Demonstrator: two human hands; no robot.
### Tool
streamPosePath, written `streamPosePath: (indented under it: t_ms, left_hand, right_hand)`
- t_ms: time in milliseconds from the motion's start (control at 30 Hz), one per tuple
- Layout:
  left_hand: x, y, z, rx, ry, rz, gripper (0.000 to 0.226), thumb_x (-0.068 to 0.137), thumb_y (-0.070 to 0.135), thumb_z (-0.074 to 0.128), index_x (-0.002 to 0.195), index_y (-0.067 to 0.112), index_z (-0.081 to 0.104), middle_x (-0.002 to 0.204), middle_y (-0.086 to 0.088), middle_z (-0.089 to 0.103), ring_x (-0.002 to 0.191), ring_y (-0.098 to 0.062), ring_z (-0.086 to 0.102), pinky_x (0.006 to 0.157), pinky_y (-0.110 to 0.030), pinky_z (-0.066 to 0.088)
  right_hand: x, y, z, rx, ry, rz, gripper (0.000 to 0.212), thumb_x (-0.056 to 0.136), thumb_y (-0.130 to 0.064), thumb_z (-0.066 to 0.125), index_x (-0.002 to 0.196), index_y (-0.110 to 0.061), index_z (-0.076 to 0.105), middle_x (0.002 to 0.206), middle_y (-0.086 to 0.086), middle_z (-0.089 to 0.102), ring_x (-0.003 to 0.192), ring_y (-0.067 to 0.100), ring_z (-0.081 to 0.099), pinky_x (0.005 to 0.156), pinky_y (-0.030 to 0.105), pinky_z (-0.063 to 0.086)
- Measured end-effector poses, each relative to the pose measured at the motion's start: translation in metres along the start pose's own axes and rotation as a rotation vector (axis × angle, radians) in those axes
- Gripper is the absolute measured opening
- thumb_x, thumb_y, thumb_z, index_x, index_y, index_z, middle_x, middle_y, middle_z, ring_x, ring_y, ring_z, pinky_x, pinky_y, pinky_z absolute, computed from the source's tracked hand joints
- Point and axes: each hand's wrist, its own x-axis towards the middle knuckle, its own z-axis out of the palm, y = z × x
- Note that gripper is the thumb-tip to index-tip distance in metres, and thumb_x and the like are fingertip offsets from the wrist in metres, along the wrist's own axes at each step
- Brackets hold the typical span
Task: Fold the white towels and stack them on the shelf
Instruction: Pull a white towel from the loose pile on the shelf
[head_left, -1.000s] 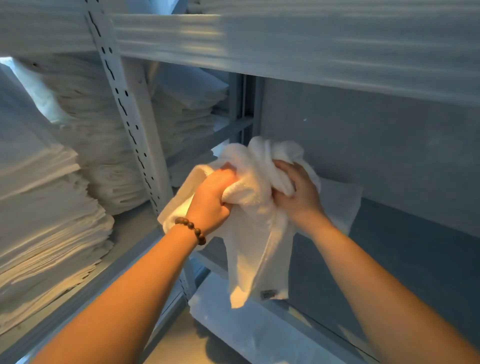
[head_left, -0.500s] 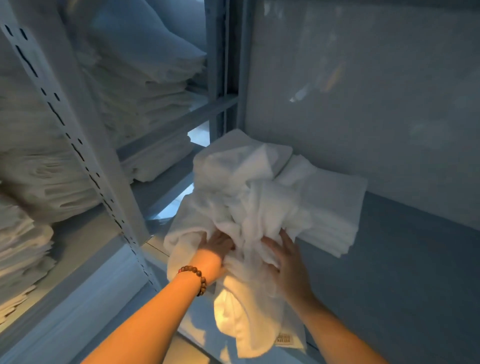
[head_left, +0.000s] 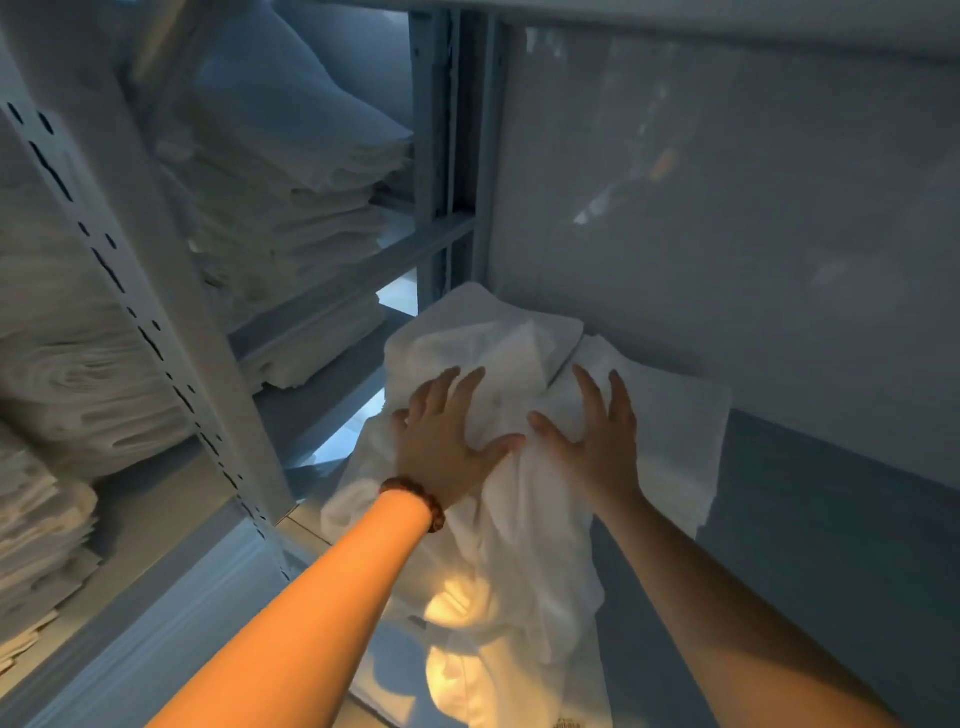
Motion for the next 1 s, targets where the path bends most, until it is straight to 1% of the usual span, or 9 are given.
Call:
streamPosePath:
  t_ms: [100, 233, 300, 400, 600, 700, 833, 900, 1000]
  left_hand:
    - [0.036, 0.013, 0.012, -0.144, -0.275, -0.012, 0.102, 0.054, 0.092, 0.041, 0.141, 0.053, 0.003, 0.157, 0.009, 0.004, 0.142, -0.024, 0.012, 0.111, -0.054, 0.021]
    - [0.046, 0.018, 0.028, -0.333, -0.531, -0.037, 0.095, 0.063, 0.072, 0.064, 0.143, 0.039, 0.026, 0.157, 0.005, 0.004, 0.142, -0.019, 0.015, 0.115, -0.040, 0.023]
    - [0.037, 0.016, 0.032, -0.360, -0.541, 0.003, 0.087, 0.066, 0.067, 0.067, 0.140, 0.034, 0.036, 0.155, 0.004, 0.015, 0.143, -0.013, 0.009, 0.115, -0.034, 0.018]
    - [0.021, 0.021, 0.033, -0.398, -0.512, 0.072, 0.081, 0.069, 0.057, 0.071, 0.139, 0.029, 0.040, 0.151, 0.005, 0.029, 0.143, -0.009, 0.006, 0.111, -0.024, 0.014]
    - [-0.011, 0.050, 0.034, -0.427, -0.477, 0.258, 0.073, 0.071, 0.051, 0.074, 0.135, 0.032, 0.044, 0.139, 0.024, 0.028, 0.140, -0.005, 0.008, 0.109, -0.017, 0.009]
    - [-0.030, 0.066, 0.047, -0.377, -0.505, 0.332, 0.072, 0.070, 0.052, 0.074, 0.133, 0.033, 0.045, 0.149, 0.013, 0.022, 0.142, -0.010, 0.007, 0.114, -0.024, 0.006]
    - [-0.056, 0.076, 0.069, -0.121, -0.610, 0.449, 0.079, 0.070, 0.061, 0.068, 0.138, 0.030, 0.041, 0.155, -0.002, 0.020, 0.143, -0.019, 0.010, 0.116, -0.037, 0.005]
    - [-0.065, 0.077, 0.077, -0.004, -0.622, 0.487, 0.080, 0.070, 0.066, 0.062, 0.138, 0.031, 0.039, 0.154, -0.001, 0.021, 0.142, -0.019, 0.015, 0.114, -0.041, 0.009]
    - [-0.070, 0.076, 0.081, 0.077, -0.620, 0.499, 0.084, 0.069, 0.074, 0.054, 0.141, 0.034, 0.033, 0.155, 0.003, 0.018, 0.141, -0.017, 0.014, 0.112, -0.042, 0.003]
  right_hand:
    - [0.040, -0.008, 0.005, 0.157, -0.253, 0.182, 0.088, 0.072, -0.068, 0.061, 0.144, -0.046, 0.015, 0.158, -0.002, 0.003, 0.142, 0.028, 0.020, 0.110, 0.046, 0.028]
    - [0.048, -0.002, 0.007, 0.355, -0.429, 0.230, 0.083, 0.073, -0.048, 0.074, 0.143, -0.028, 0.034, 0.143, 0.001, 0.043, 0.123, 0.019, 0.047, 0.102, 0.035, 0.042]
    - [0.040, 0.002, 0.005, 0.327, -0.406, 0.182, 0.072, 0.075, -0.037, 0.076, 0.137, -0.022, 0.044, 0.135, 0.002, 0.052, 0.112, 0.015, 0.052, 0.094, 0.030, 0.046]
    - [0.021, 0.003, 0.001, 0.262, -0.306, 0.108, 0.058, 0.079, -0.025, 0.074, 0.132, -0.015, 0.052, 0.129, 0.007, 0.057, 0.114, 0.018, 0.055, 0.099, 0.032, 0.044]
    - [-0.028, 0.021, -0.022, 0.264, -0.146, 0.126, 0.049, 0.085, -0.022, 0.067, 0.131, -0.011, 0.053, 0.130, 0.007, 0.058, 0.120, 0.019, 0.053, 0.105, 0.031, 0.039]
    - [-0.056, 0.040, -0.031, 0.285, -0.077, 0.244, 0.048, 0.085, -0.020, 0.067, 0.130, -0.012, 0.054, 0.131, 0.007, 0.057, 0.120, 0.019, 0.053, 0.105, 0.030, 0.039]
    - [-0.085, 0.067, -0.033, 0.180, -0.144, 0.389, 0.047, 0.086, -0.025, 0.066, 0.129, -0.013, 0.054, 0.131, 0.010, 0.056, 0.121, 0.023, 0.052, 0.103, 0.029, 0.037]
    - [-0.096, 0.076, -0.033, 0.087, -0.155, 0.423, 0.045, 0.084, -0.027, 0.068, 0.125, -0.010, 0.056, 0.123, 0.012, 0.059, 0.116, 0.025, 0.055, 0.096, 0.028, 0.037]
    - [-0.106, 0.080, -0.034, 0.217, -0.106, 0.466, 0.023, 0.080, -0.011, 0.069, 0.103, -0.007, 0.067, 0.101, 0.016, 0.067, 0.097, 0.026, 0.062, 0.081, 0.031, 0.044]
